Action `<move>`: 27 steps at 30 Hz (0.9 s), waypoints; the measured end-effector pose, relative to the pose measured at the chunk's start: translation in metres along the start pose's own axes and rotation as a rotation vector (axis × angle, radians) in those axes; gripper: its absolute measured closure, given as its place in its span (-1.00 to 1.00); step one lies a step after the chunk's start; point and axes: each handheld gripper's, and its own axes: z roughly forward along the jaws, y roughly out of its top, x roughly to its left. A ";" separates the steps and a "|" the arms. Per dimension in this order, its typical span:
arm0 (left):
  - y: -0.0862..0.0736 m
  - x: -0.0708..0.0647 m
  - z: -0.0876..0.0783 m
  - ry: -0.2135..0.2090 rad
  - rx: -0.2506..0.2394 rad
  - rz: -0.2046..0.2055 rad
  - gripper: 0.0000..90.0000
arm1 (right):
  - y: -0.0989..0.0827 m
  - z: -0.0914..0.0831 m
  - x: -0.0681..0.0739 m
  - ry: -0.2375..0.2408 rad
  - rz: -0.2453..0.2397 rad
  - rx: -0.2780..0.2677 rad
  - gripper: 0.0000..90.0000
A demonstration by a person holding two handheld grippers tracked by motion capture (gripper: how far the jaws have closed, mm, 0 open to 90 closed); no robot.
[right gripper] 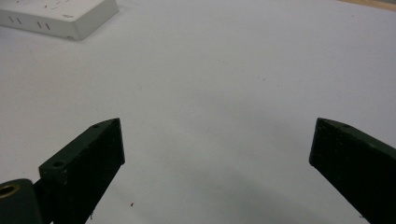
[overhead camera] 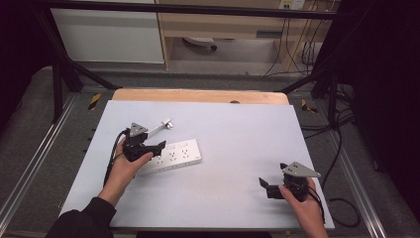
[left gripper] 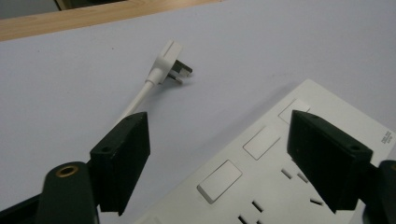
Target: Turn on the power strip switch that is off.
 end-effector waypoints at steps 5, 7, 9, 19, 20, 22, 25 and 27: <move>-0.001 0.000 0.001 0.008 0.021 0.012 -0.29 | 0.000 0.000 0.000 -0.001 0.003 0.002 -0.91; -0.001 0.000 0.002 0.009 0.023 0.015 -0.23 | 0.000 0.000 0.000 0.000 0.004 0.002 -0.91; -0.001 0.000 0.002 0.005 0.029 0.021 -0.19 | 0.000 0.000 0.000 -0.001 0.002 0.003 -0.91; -0.004 0.001 0.007 0.007 0.058 0.042 0.18 | 0.000 0.000 -0.001 -0.001 0.003 0.002 -0.91; -0.004 0.001 0.007 0.007 0.058 0.042 0.21 | 0.000 0.000 -0.001 -0.001 0.004 0.002 -0.91; -0.005 0.001 0.008 0.004 0.062 0.043 0.27 | 0.000 0.000 -0.001 -0.002 0.003 0.002 -0.91; -0.005 0.001 0.008 0.000 0.060 0.038 0.36 | 0.000 0.000 -0.001 -0.002 0.004 0.005 -0.91; -0.006 0.002 0.008 -0.011 0.067 0.042 0.42 | 0.000 0.000 -0.001 -0.002 0.004 0.005 -0.91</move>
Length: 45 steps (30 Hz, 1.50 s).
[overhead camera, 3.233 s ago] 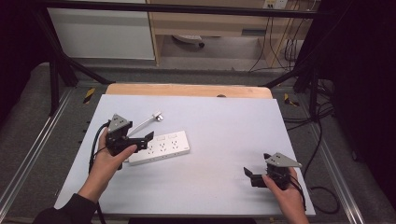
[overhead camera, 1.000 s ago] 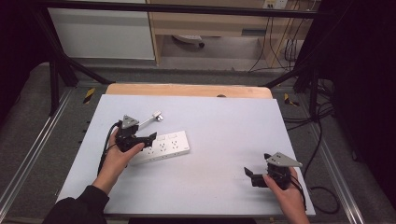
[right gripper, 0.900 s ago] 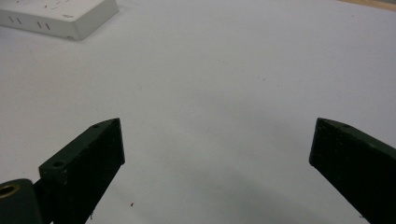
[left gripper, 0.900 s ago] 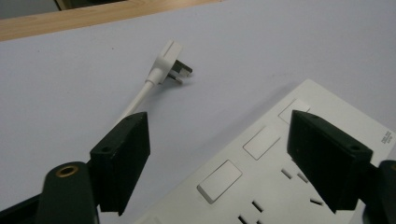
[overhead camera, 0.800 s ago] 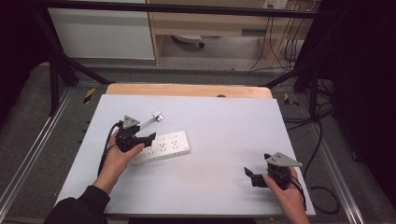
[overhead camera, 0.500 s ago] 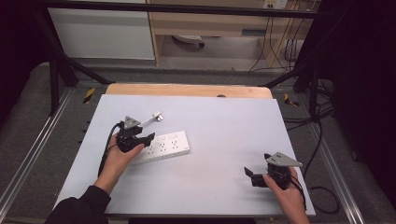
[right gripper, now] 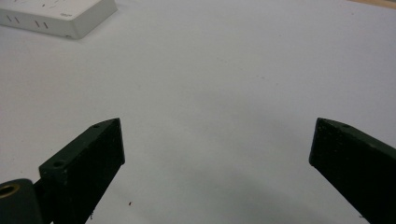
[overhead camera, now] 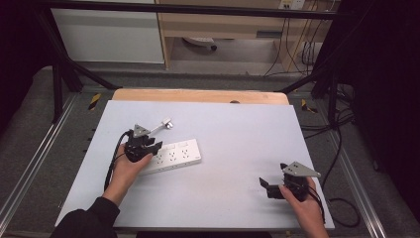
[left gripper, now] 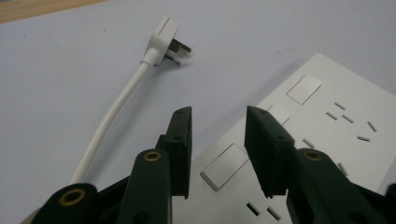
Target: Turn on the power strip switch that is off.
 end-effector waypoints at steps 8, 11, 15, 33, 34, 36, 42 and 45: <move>-0.001 0.000 0.001 -0.015 0.005 0.003 0.62 | 0.000 0.000 0.000 0.000 0.000 0.000 -0.91; -0.001 -0.001 0.000 -0.028 0.004 -0.004 0.72 | 0.000 0.000 0.000 -0.001 -0.001 -0.001 -0.91; -0.001 -0.001 0.000 -0.045 0.008 -0.002 0.84 | 0.000 0.000 0.000 0.001 0.003 -0.001 -0.91; -0.004 0.002 -0.001 -0.036 0.039 -0.003 1.00 | 0.000 0.000 -0.001 0.001 -0.002 0.001 -0.91; -0.004 0.002 -0.001 -0.033 0.040 -0.004 1.00 | 0.000 0.000 -0.001 0.001 -0.002 0.001 -0.91; -0.005 0.004 -0.001 -0.029 0.045 -0.011 1.00 | 0.000 0.000 0.000 0.001 0.001 -0.001 -0.91; -0.005 0.006 0.000 -0.021 0.051 -0.016 1.00 | 0.000 0.000 0.000 0.000 -0.003 0.000 -0.91; -0.006 0.006 0.001 -0.022 0.061 -0.015 1.00 | 0.000 0.000 -0.001 -0.001 -0.003 -0.001 -0.91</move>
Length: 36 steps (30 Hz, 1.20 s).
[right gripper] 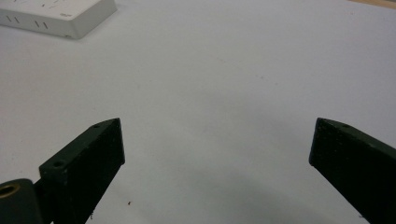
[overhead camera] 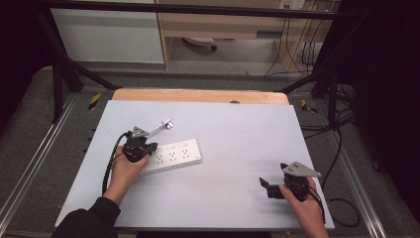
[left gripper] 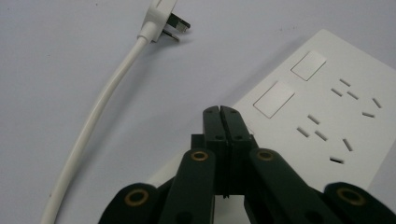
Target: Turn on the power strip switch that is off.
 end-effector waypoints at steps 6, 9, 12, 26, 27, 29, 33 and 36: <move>0.000 0.001 0.000 -0.001 0.002 -0.009 1.00 | 0.000 0.000 0.001 0.000 0.001 0.001 -0.91; 0.000 0.001 0.000 -0.001 0.003 -0.010 1.00 | 0.000 0.000 0.000 0.000 0.003 0.001 -0.91; 0.000 0.000 0.000 -0.004 0.005 -0.009 1.00 | 0.000 0.000 0.000 0.001 0.003 0.002 -0.91; 0.000 -0.002 0.000 -0.009 0.016 0.001 1.00 | 0.000 0.000 0.000 -0.002 0.000 0.005 -0.91; -0.001 -0.001 0.000 -0.013 0.015 -0.007 1.00 | 0.000 0.000 0.001 -0.001 0.002 0.005 -0.91; -0.002 0.000 0.000 -0.016 0.004 -0.020 1.00 | 0.000 0.000 0.001 -0.001 0.002 0.004 -0.91; -0.004 0.001 0.000 -0.025 -0.011 -0.036 1.00 | 0.000 0.000 0.001 -0.001 0.002 0.004 -0.91; -0.003 0.000 0.000 -0.021 -0.005 -0.033 1.00 | 0.000 0.000 0.001 -0.002 0.002 0.005 -0.91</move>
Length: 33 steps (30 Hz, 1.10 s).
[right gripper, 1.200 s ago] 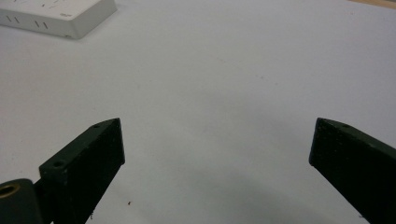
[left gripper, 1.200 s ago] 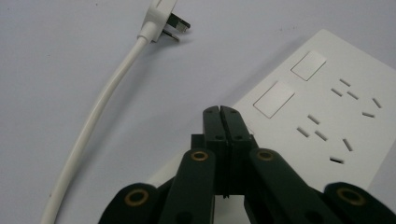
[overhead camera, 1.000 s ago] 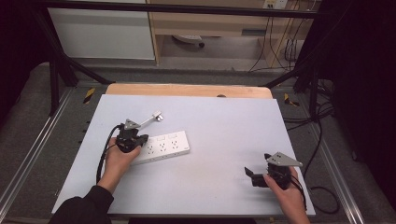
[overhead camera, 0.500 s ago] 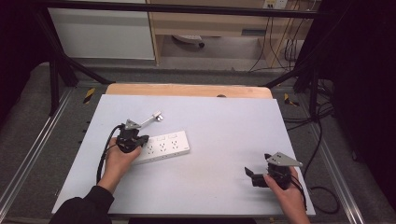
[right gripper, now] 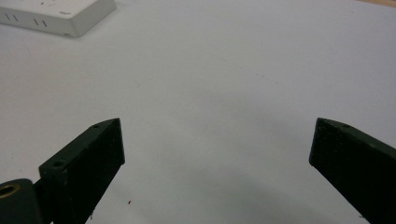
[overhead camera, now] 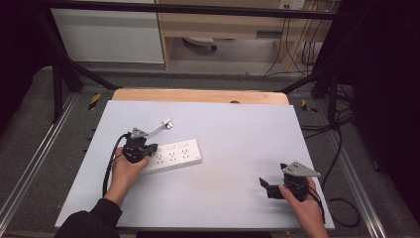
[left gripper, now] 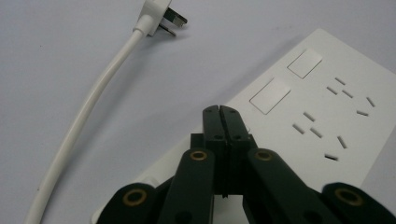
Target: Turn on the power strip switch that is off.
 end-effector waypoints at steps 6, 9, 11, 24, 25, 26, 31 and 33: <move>-0.002 0.003 0.000 0.034 0.005 0.009 1.00 | 0.000 0.000 0.000 0.000 0.002 0.000 -0.91; -0.008 0.012 -0.001 -0.024 -0.034 -0.058 1.00 | 0.000 0.000 0.000 0.001 -0.001 0.000 -0.91; -0.009 0.013 -0.001 -0.032 -0.042 -0.065 1.00 | 0.000 0.000 0.000 0.001 -0.002 0.001 -0.91; -0.009 0.009 -0.001 -0.004 -0.048 -0.012 1.00 | 0.000 0.001 0.000 0.001 -0.001 0.003 -0.91; -0.009 0.008 -0.001 -0.001 -0.048 -0.010 1.00 | 0.000 0.001 0.000 0.001 -0.002 0.003 -0.91; -0.009 0.008 -0.001 0.001 -0.047 -0.008 1.00 | 0.000 0.001 0.000 0.001 -0.001 0.003 -0.91; -0.008 0.007 0.000 0.002 -0.050 -0.003 1.00 | 0.000 0.001 -0.001 0.001 0.000 0.001 -0.91; -0.008 0.007 0.000 0.000 -0.050 0.000 1.00 | 0.000 0.001 -0.001 0.001 0.000 0.001 -0.91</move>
